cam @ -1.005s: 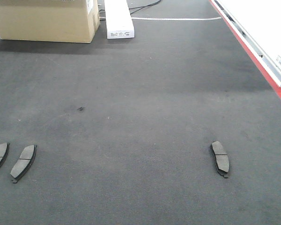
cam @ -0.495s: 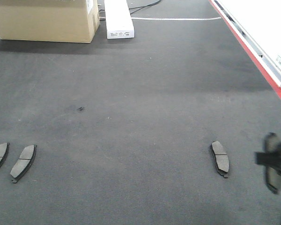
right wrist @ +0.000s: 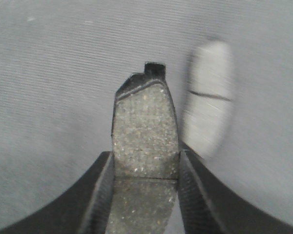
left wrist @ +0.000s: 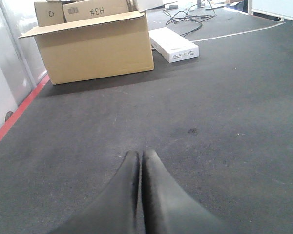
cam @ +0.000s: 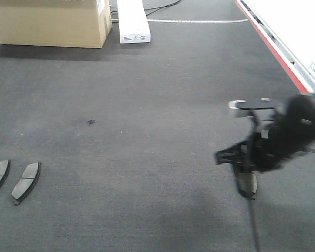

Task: Move and align brake pads A on conveyor
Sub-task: 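Lower the right gripper's pad beside the pad on the belt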

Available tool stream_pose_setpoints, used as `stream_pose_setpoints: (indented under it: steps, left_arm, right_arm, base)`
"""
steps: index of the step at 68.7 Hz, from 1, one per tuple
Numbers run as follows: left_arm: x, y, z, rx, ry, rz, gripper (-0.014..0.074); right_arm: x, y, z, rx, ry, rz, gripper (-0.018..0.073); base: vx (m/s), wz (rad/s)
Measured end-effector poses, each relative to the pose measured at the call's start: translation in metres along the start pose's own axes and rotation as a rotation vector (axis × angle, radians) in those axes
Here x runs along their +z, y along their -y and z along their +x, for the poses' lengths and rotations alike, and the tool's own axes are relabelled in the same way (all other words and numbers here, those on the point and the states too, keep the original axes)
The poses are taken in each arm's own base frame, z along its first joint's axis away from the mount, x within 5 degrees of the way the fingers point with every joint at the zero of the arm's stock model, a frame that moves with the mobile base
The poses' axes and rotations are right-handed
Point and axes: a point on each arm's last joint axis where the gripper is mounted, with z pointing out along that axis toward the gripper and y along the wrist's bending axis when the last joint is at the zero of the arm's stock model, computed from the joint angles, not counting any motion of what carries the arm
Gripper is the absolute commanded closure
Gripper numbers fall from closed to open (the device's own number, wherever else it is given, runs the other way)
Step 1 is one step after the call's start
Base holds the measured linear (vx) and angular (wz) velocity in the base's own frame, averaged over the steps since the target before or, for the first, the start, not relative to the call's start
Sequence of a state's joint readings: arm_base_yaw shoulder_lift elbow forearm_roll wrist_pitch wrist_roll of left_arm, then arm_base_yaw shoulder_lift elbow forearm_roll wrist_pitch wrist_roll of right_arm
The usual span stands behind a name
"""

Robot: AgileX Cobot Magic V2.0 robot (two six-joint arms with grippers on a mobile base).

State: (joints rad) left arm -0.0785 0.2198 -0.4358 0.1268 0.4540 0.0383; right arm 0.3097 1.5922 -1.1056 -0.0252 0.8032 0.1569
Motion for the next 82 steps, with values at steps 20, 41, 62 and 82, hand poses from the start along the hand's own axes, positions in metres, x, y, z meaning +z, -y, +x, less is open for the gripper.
stream_pose_setpoints:
  steps: [20,41,62,82]
  left_arm:
    - [0.000,0.000,0.000,0.000,0.000,0.000,0.0602]
    - [0.000,0.000,0.000,0.000,0.000,0.000,0.0602]
    - [0.000,0.000,0.000,0.000,0.000,0.000,0.0602]
    - [0.000,0.000,0.000,0.000,0.000,0.000,0.0602]
  right_arm:
    - [0.035,-0.024,-0.031,-0.055,-0.134,0.011,0.0566]
    - [0.060,-0.023,-0.036,-0.059,-0.168,0.057,0.0566]
    - [0.084,-0.020,-0.035,-0.054,-0.198,0.102,0.0566]
    - [0.091,-0.020,-0.035,-0.054,-0.199,0.101,0.0558]
  base:
    - [0.00,0.00]
    - [0.00,0.00]
    - [0.00,0.00]
    - [0.00,0.00]
